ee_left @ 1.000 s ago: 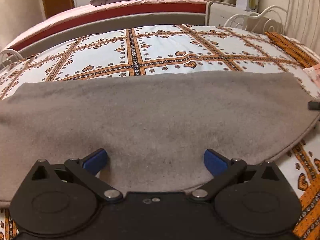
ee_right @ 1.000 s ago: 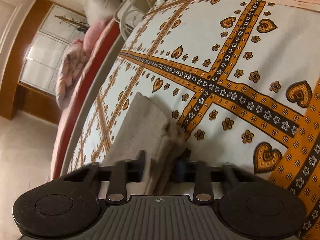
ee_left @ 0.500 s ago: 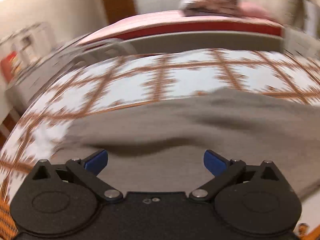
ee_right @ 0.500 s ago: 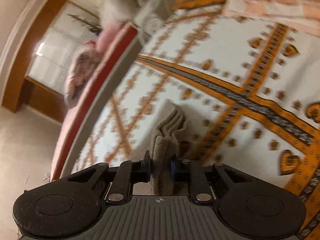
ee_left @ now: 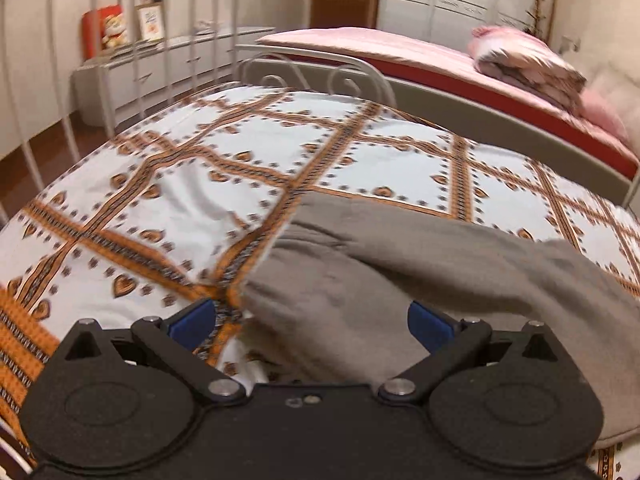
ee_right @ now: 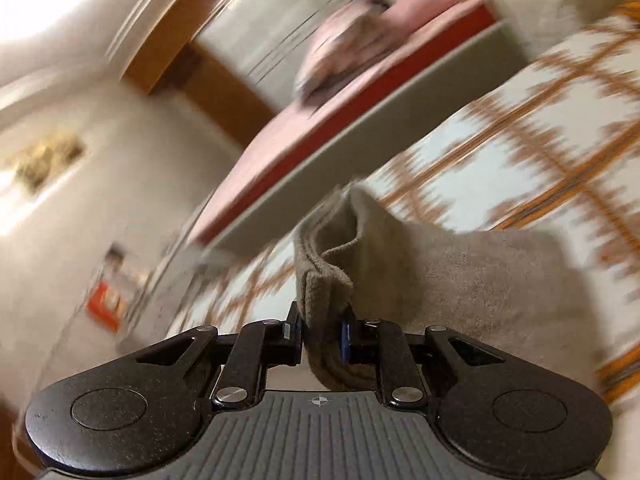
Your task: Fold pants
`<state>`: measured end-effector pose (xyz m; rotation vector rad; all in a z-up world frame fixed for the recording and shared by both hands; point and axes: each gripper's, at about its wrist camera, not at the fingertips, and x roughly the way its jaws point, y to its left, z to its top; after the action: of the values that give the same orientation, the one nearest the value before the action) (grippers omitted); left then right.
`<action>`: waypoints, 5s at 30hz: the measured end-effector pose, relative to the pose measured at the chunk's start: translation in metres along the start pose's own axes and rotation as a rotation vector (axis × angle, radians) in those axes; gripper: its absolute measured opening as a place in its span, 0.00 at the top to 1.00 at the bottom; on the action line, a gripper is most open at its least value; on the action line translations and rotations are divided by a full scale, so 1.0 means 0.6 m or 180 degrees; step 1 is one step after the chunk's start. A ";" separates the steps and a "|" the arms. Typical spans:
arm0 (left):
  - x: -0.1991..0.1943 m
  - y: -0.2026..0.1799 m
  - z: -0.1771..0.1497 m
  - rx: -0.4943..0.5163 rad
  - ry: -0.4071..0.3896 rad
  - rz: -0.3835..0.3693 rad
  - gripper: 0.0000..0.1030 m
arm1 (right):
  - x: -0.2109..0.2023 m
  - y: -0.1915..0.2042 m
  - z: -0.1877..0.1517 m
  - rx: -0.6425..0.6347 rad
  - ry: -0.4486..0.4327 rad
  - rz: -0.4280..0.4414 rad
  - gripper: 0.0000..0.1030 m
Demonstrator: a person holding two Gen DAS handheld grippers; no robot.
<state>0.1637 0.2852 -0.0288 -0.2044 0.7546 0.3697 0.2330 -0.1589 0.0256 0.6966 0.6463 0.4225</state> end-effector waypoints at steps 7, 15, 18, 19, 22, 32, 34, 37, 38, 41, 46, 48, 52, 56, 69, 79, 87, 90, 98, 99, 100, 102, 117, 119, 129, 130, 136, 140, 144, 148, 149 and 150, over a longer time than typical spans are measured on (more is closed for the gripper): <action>0.002 0.043 -0.002 -0.0181 0.0053 0.0006 0.06 | 0.187 0.095 -0.209 -0.0781 0.0974 -0.0221 0.78; 0.006 0.044 -0.001 -0.0198 0.0069 -0.0018 0.06 | 0.144 0.095 -0.243 -0.0951 0.0806 0.0263 0.49; 0.005 0.034 -0.001 -0.0150 0.0062 -0.0028 0.06 | 0.129 0.090 -0.222 -0.0786 0.0590 0.0127 0.54; 0.006 0.030 -0.001 -0.0129 0.0068 -0.0034 0.06 | 0.136 0.086 -0.214 -0.0751 0.0563 0.0036 0.61; 0.007 0.014 -0.002 -0.0036 0.0082 -0.0044 0.06 | 0.189 0.063 -0.222 -0.0584 0.1049 -0.0089 0.62; 0.012 -0.053 0.000 0.0218 0.0072 -0.0157 0.06 | 0.040 0.020 -0.102 -0.1116 0.0754 -0.0407 0.62; 0.019 -0.065 0.000 0.0269 0.0093 -0.0140 0.06 | 0.006 -0.013 -0.089 -0.1153 0.0794 -0.0616 0.62; 0.025 -0.081 0.000 0.0302 0.0124 -0.0139 0.06 | 0.006 -0.062 -0.096 -0.1105 0.1041 -0.0854 0.62; 0.027 -0.087 -0.001 0.0323 0.0135 -0.0139 0.06 | 0.027 -0.083 -0.105 -0.1006 0.1283 -0.0929 0.62; 0.029 -0.105 -0.005 0.0413 0.0138 -0.0108 0.06 | 0.041 -0.079 -0.100 -0.1083 0.1254 -0.0912 0.62; 0.036 -0.118 -0.009 0.0534 0.0174 -0.0096 0.06 | 0.051 -0.073 -0.053 -0.1030 0.0843 -0.0798 0.62; 0.037 -0.121 -0.011 0.0603 0.0183 -0.0073 0.06 | 0.092 -0.101 -0.051 -0.0940 0.1110 -0.0955 0.62; 0.038 -0.121 -0.015 0.0703 0.0180 -0.0074 0.06 | 0.113 -0.089 -0.034 -0.1058 0.1067 -0.0895 0.62; 0.040 -0.123 -0.018 0.0789 0.0178 -0.0073 0.06 | 0.129 -0.075 -0.002 -0.1117 0.0732 -0.0875 0.62; 0.036 -0.114 -0.015 0.0765 0.0114 0.0059 0.06 | 0.105 -0.099 -0.005 -0.0938 0.0827 -0.0803 0.61; 0.021 -0.056 -0.025 0.0670 0.0252 0.0282 0.06 | 0.104 -0.068 -0.108 -0.1462 0.1392 -0.0812 0.36; 0.010 -0.048 -0.028 0.0730 0.0184 0.0297 0.06 | 0.066 -0.051 -0.113 -0.1300 0.1399 -0.0668 0.34; 0.012 -0.041 -0.025 0.0666 0.0184 0.0278 0.06 | 0.071 -0.060 -0.126 -0.1303 0.1513 -0.0699 0.34; 0.014 -0.026 -0.021 0.0355 0.0266 0.0047 0.07 | 0.082 -0.082 -0.110 -0.1091 0.1427 -0.0756 0.34; 0.016 -0.012 -0.019 0.0132 0.0323 -0.0104 0.11 | 0.076 -0.078 -0.109 -0.1115 0.1361 -0.0729 0.34; 0.018 0.002 -0.018 -0.0116 0.0378 -0.0264 0.14 | 0.068 -0.071 -0.103 -0.1090 0.1293 -0.0687 0.34; 0.023 0.025 -0.018 -0.0509 0.0466 -0.0544 0.22 | 0.055 -0.066 -0.097 -0.1046 0.1163 -0.0510 0.34; 0.081 0.070 -0.044 -0.1396 0.0674 -0.1058 0.44 | 0.057 -0.076 -0.096 -0.1026 0.1165 -0.0520 0.33; 0.086 0.073 -0.043 -0.1414 0.0624 -0.1059 0.44 | 0.057 -0.078 -0.094 -0.1009 0.1155 -0.0513 0.33; 0.114 0.073 -0.035 -0.1388 0.0371 -0.1115 0.38 | 0.101 -0.075 -0.076 -0.1290 0.0946 -0.0956 0.34; 0.115 0.069 -0.033 -0.1339 0.0342 -0.1144 0.34 | 0.117 -0.084 -0.082 -0.1285 0.1076 -0.1017 0.34; 0.119 0.046 -0.028 -0.1069 0.0276 -0.1125 0.27 | 0.097 -0.049 -0.089 -0.1560 0.0820 -0.0757 0.34; 0.127 0.062 -0.025 -0.1213 0.0255 -0.1105 0.57 | 0.097 -0.053 -0.095 -0.1440 0.0823 -0.0735 0.34; 0.122 0.061 -0.018 -0.1199 0.0195 -0.1256 0.76 | 0.094 -0.060 -0.092 -0.1349 0.0826 -0.0735 0.34; 0.074 0.035 0.004 -0.1036 -0.0140 -0.1327 0.79 | 0.080 -0.062 -0.082 -0.1246 0.0731 -0.0718 0.34; 0.061 0.028 0.010 -0.1012 -0.0217 -0.1347 0.79 | 0.076 -0.064 -0.078 -0.1201 0.0712 -0.0704 0.34; 0.046 0.018 0.015 -0.0963 -0.0293 -0.1357 0.79 | 0.074 -0.066 -0.076 -0.1166 0.0698 -0.0695 0.34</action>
<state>0.1836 0.3051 -0.0421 -0.6179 0.5432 0.0838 0.2406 -0.1412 -0.0465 0.2294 0.8168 0.4036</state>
